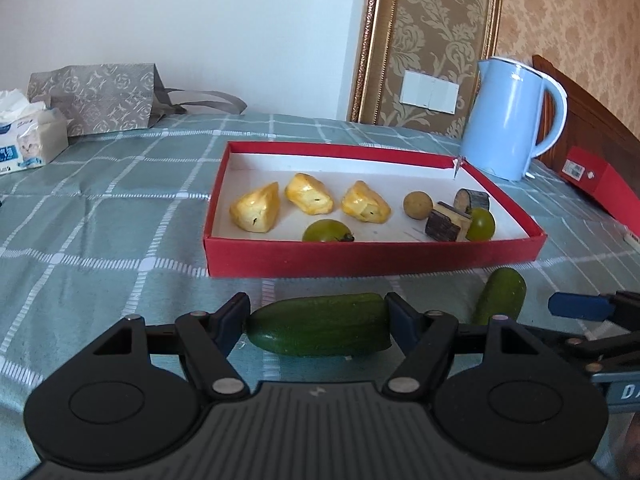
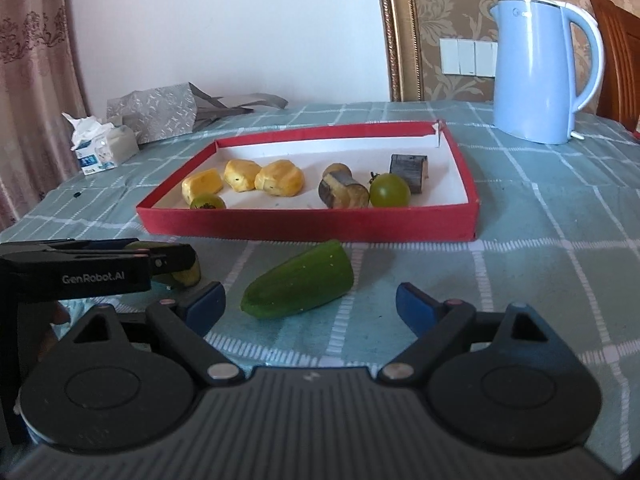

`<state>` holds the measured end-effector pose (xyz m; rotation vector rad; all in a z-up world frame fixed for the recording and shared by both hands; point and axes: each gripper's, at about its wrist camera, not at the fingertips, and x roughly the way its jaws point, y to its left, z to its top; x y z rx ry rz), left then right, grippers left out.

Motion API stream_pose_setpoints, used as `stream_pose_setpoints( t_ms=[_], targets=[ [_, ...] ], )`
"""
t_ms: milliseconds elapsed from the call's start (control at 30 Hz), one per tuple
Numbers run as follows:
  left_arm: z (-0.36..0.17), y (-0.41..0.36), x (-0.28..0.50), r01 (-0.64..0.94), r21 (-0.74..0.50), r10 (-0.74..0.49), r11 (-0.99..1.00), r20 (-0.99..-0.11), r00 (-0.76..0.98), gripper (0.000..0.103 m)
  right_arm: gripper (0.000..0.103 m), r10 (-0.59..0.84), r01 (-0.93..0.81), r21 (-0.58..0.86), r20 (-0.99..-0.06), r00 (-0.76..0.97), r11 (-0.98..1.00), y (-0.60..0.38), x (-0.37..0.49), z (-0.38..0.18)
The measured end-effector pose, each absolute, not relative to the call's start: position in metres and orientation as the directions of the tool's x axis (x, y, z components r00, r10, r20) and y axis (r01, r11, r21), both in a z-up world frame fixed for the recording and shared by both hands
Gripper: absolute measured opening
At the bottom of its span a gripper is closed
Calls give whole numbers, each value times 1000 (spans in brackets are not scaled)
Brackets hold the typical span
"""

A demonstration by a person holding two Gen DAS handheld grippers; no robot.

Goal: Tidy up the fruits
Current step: 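Close the right tool around the small green cucumber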

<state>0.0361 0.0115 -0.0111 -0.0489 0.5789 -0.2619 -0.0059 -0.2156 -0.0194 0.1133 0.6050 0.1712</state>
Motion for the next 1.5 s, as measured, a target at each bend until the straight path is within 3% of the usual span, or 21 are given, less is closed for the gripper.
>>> stream_pose_setpoints(
  t_ms=[567,900,1033,1100,1167,1400,1500],
  targets=[
    [-11,17,37,211,-139,-253,968,-529,810,73,103,-47,14,-63,-580,813,998,-183,11,-24],
    [-10,18,36,216,-141,-258,966,-521,813,73,103,-196,82,-231,-531,825,970,-199,-4,-18],
    [-10,16,35,218,-136,-256,967,-519,815,73,103,-137,53,-175,-512,848,983,-212,-9,-14],
    [-10,16,35,218,-135,-256,967,-519,815,73,99,-94,18,-149,-521,849,989,-213,-5,-14],
    [-10,16,35,218,-137,-257,966,-519,815,73,85,-81,4,-146,-528,845,989,-211,0,-14],
    [-10,16,35,217,-135,-256,967,-520,815,73,82,-54,-2,-97,-566,822,995,-216,17,-22],
    [-10,16,35,217,-134,-255,967,-521,815,73,76,-45,0,-79,-573,818,997,-218,23,-25]
  ],
)
